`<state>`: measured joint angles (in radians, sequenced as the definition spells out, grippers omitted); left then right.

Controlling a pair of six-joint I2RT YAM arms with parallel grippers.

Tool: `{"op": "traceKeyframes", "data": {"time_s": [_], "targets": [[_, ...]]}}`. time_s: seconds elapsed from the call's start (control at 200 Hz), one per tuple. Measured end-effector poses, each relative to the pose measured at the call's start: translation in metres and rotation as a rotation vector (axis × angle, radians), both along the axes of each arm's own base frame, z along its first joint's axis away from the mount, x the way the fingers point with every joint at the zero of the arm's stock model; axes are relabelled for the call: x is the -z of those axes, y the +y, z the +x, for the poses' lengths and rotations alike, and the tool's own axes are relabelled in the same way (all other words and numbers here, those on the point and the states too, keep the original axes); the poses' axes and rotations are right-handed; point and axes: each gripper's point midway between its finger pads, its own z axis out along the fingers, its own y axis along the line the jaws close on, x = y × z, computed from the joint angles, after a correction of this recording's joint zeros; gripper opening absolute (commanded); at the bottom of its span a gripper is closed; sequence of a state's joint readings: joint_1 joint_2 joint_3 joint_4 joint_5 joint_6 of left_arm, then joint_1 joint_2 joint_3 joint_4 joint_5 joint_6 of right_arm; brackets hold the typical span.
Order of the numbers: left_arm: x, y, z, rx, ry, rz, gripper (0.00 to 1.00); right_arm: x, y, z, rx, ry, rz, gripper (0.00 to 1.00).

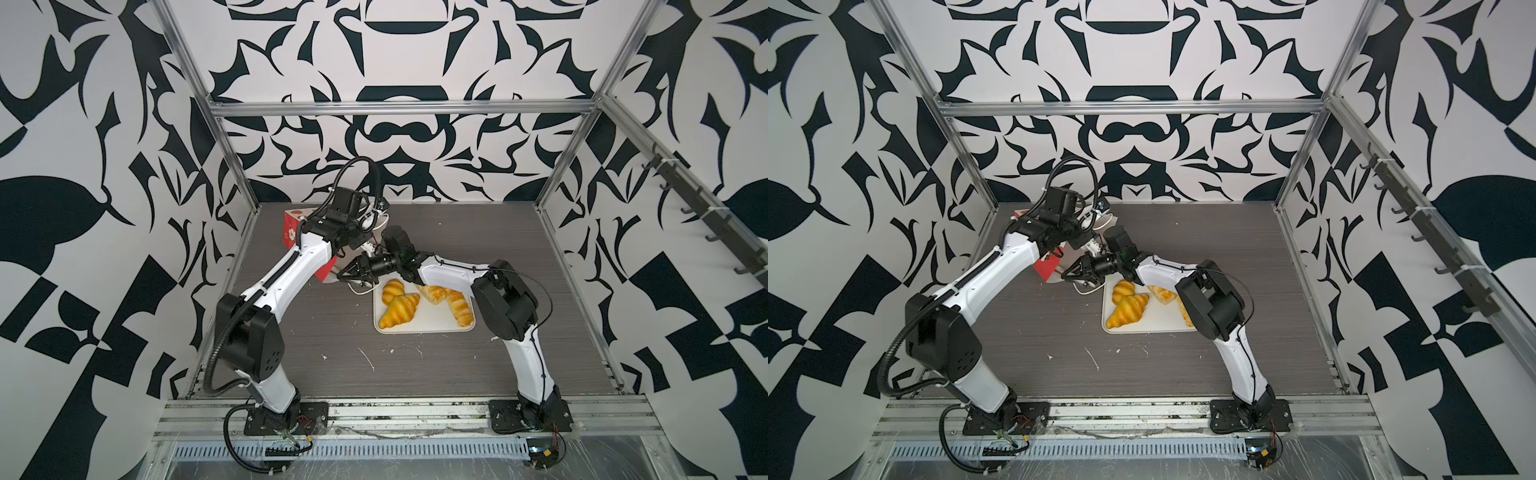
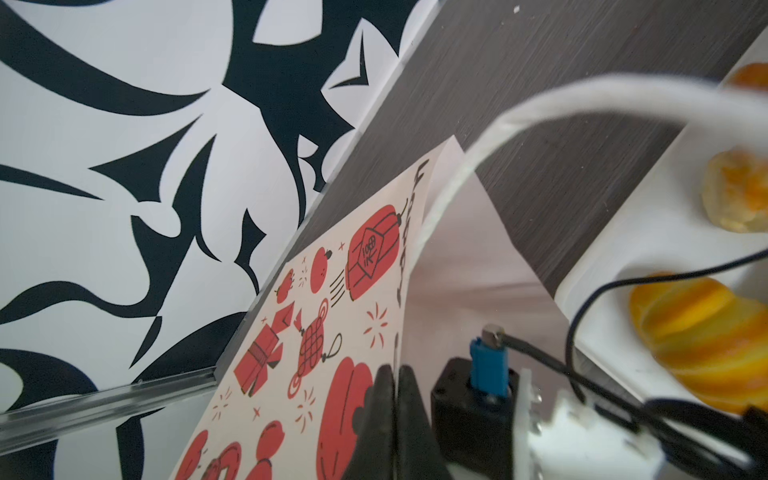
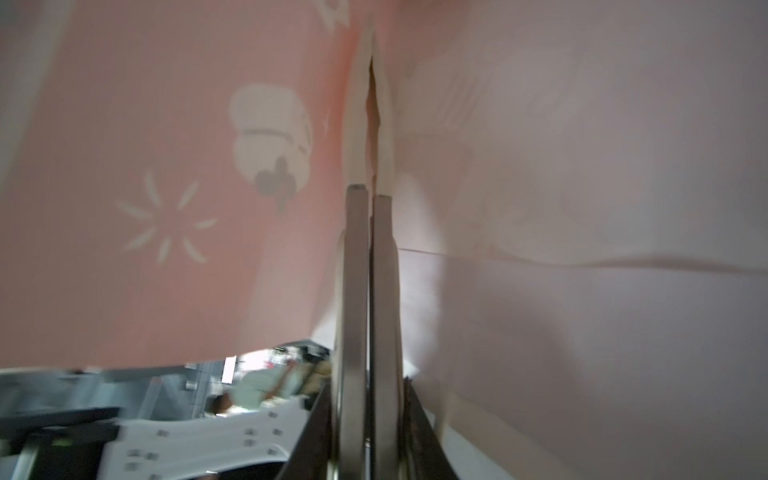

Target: Take the fake bread out of the paper bag

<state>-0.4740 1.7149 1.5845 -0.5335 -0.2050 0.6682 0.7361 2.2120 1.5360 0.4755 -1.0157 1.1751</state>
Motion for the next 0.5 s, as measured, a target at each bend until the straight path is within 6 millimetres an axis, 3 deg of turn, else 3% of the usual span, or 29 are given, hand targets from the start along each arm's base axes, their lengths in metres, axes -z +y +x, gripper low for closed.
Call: {"op": "traceKeyframes", "data": {"time_s": [0.19, 0.5], "targets": [[0.016, -0.007, 0.006, 0.019, 0.047, 0.092, 0.00, 0.015, -0.001, 0.013, 0.010, 0.111, 0.084, 0.24], [0.021, -0.010, -0.001, 0.041, 0.043, 0.087, 0.00, 0.010, -0.003, 0.008, 0.000, 0.085, 0.053, 0.24]]}}
